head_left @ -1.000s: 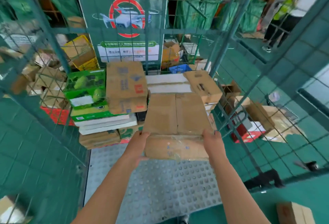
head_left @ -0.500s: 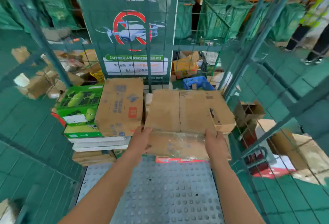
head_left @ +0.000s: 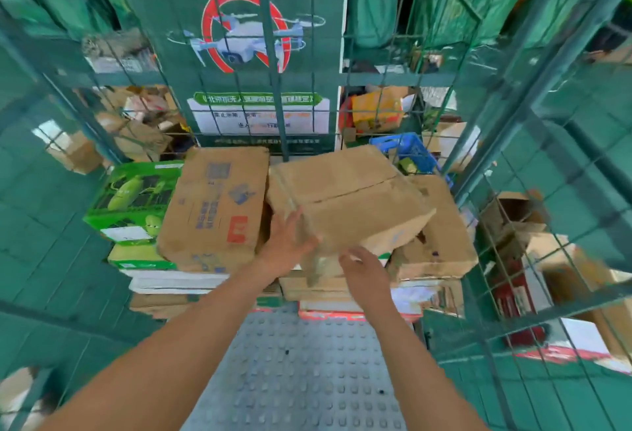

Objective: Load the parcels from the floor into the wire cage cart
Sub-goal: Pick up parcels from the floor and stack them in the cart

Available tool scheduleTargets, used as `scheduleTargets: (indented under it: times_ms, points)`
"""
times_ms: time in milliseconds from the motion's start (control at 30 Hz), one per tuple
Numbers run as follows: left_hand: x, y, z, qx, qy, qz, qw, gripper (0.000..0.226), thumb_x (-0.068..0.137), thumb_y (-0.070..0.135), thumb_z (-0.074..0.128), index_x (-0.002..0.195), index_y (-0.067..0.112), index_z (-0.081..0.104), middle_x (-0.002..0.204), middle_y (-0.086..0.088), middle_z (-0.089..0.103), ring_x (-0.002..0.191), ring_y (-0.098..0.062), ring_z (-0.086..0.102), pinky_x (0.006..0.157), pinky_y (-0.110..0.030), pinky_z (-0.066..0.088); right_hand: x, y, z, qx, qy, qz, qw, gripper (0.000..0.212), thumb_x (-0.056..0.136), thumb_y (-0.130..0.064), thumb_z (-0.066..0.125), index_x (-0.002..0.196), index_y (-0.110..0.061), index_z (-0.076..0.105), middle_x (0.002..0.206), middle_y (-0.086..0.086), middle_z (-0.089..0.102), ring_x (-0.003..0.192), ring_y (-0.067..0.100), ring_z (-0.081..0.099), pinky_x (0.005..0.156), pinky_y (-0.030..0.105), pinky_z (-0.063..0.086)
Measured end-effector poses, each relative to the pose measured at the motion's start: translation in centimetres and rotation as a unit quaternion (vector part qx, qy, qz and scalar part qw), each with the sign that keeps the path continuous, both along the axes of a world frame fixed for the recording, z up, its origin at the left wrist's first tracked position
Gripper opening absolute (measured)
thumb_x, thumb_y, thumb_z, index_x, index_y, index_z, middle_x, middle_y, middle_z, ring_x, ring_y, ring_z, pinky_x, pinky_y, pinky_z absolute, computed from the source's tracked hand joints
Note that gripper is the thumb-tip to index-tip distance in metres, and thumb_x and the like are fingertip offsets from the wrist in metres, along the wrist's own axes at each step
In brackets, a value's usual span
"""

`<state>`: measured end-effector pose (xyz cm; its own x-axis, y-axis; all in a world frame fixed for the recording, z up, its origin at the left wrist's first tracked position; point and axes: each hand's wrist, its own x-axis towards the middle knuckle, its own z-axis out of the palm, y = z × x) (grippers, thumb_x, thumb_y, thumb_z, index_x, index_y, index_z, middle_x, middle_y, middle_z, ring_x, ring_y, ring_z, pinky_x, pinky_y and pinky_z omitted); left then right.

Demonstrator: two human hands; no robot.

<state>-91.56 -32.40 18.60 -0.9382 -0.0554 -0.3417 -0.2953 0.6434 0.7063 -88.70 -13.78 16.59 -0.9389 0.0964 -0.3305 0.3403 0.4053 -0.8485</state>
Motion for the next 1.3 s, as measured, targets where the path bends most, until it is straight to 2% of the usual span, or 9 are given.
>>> scheduleTargets:
  times_ms: [100, 233, 367, 500, 633, 733, 933, 1100, 1300]
  points:
    - [-1.3, 0.3, -1.8, -0.035, -0.016, -0.011, 0.999, 0.111, 0.079, 0.067, 0.075, 0.161, 0.049, 0.003, 0.170, 0.008, -0.016, 0.155, -0.025, 0.023, 0.122, -0.049, 0.032, -3.8, 3.6, -0.1, -0.006, 0.018, -0.036, 0.999, 0.016, 0.097, -0.032, 0.065, 0.111, -0.027, 0.059, 0.125, -0.002, 0.060, 0.105, 0.019, 0.058, 0.090, 0.033, 0.047]
    - [-3.8, 0.3, -4.1, -0.170, -0.043, -0.146, 0.974, 0.102, 0.080, 0.063, 0.076, 0.161, 0.039, 0.019, 0.168, 0.007, -0.022, 0.157, -0.033, 0.005, 0.126, -0.049, 0.022, -8.7, 6.8, -0.2, 0.058, 0.011, -0.001, 0.998, 0.034, 0.098, -0.022, 0.062, 0.131, -0.016, 0.058, 0.128, 0.003, 0.055, 0.104, 0.020, 0.051, 0.085, 0.028, 0.039]
    - [-6.7, -1.4, -3.5, -0.257, -0.003, -0.163, 0.952, 0.075, 0.091, 0.043, 0.071, 0.156, 0.035, 0.034, 0.170, -0.001, -0.012, 0.143, -0.038, 0.038, 0.114, -0.042, 0.041, -11.9, 10.2, -1.5, 0.109, -0.023, -0.062, 0.992, 0.075, 0.083, -0.037, 0.065, 0.152, -0.021, 0.040, 0.151, 0.013, 0.039, 0.126, 0.037, 0.051, 0.101, 0.047, 0.048]
    - [-4.9, 0.8, -4.5, -0.264, -0.034, -0.230, 0.936, 0.105, 0.077, 0.080, 0.063, 0.160, 0.042, 0.012, 0.169, 0.002, -0.017, 0.154, -0.040, -0.016, 0.122, -0.060, 0.024, -13.7, 10.7, -3.0, 0.096, -0.088, -0.048, 0.990, 0.097, 0.083, -0.037, 0.073, 0.160, -0.029, 0.014, 0.161, 0.008, 0.010, 0.133, 0.041, 0.040, 0.104, 0.050, 0.046]
    - [-2.9, 1.7, -6.3, -0.300, 0.008, -0.266, 0.916, 0.090, 0.093, 0.023, 0.066, 0.160, 0.044, 0.010, 0.171, 0.007, -0.013, 0.157, -0.037, -0.010, 0.105, -0.054, 0.052, -14.3, 11.2, -4.6, 0.135, -0.109, -0.079, 0.982, 0.092, 0.084, -0.044, 0.070, 0.156, -0.024, 0.016, 0.149, 0.010, 0.021, 0.114, 0.039, 0.048, 0.097, 0.049, 0.047]
    - [-6.6, -1.9, -5.9, -0.315, 0.115, -0.204, 0.920, 0.078, 0.089, 0.000, 0.060, 0.152, 0.036, 0.034, 0.164, -0.010, 0.032, 0.148, -0.041, 0.032, 0.096, -0.054, 0.056, -14.2, 10.4, -5.2, 0.176, -0.080, -0.042, 0.980, 0.074, 0.093, -0.049, 0.060, 0.151, -0.014, 0.031, 0.143, 0.016, 0.036, 0.117, 0.039, 0.049, 0.099, 0.050, 0.046]
    - [-8.0, -3.8, -8.4, -0.418, 0.053, -0.135, 0.897, 0.085, 0.098, 0.052, 0.055, 0.164, 0.029, 0.007, 0.172, -0.005, 0.003, 0.159, -0.029, 0.002, 0.121, -0.052, 0.024, -15.0, 5.9, -6.0, 0.121, -0.070, -0.030, 0.990, 0.069, 0.100, -0.054, 0.036, 0.156, -0.021, 0.014, 0.150, 0.013, 0.035, 0.128, 0.038, 0.047, 0.102, 0.046, 0.040]
    - [-9.4, -3.0, -8.1, -0.402, -0.004, -0.142, 0.904, 0.086, 0.102, 0.058, 0.043, 0.162, 0.032, -0.012, 0.170, 0.001, -0.021, 0.156, -0.025, -0.021, 0.126, -0.056, 0.013, -16.0, 6.8, -6.9, 0.159, -0.106, 0.004, 0.981, 0.067, 0.101, -0.058, 0.029, 0.156, -0.028, 0.004, 0.151, 0.014, 0.036, 0.125, 0.037, 0.049, 0.103, 0.050, 0.042]
    - [-9.8, -2.9, -7.7, -0.385, -0.012, -0.138, 0.913, 0.091, 0.096, 0.060, 0.052, 0.161, 0.035, -0.006, 0.170, 0.002, -0.016, 0.156, -0.024, -0.020, 0.123, -0.055, 0.021, -16.6, 6.7, -6.8, 0.126, -0.119, 0.005, 0.985, 0.068, 0.103, -0.057, 0.027, 0.157, -0.030, -0.004, 0.157, 0.015, 0.028, 0.124, 0.036, 0.049, 0.099, 0.047, 0.043]
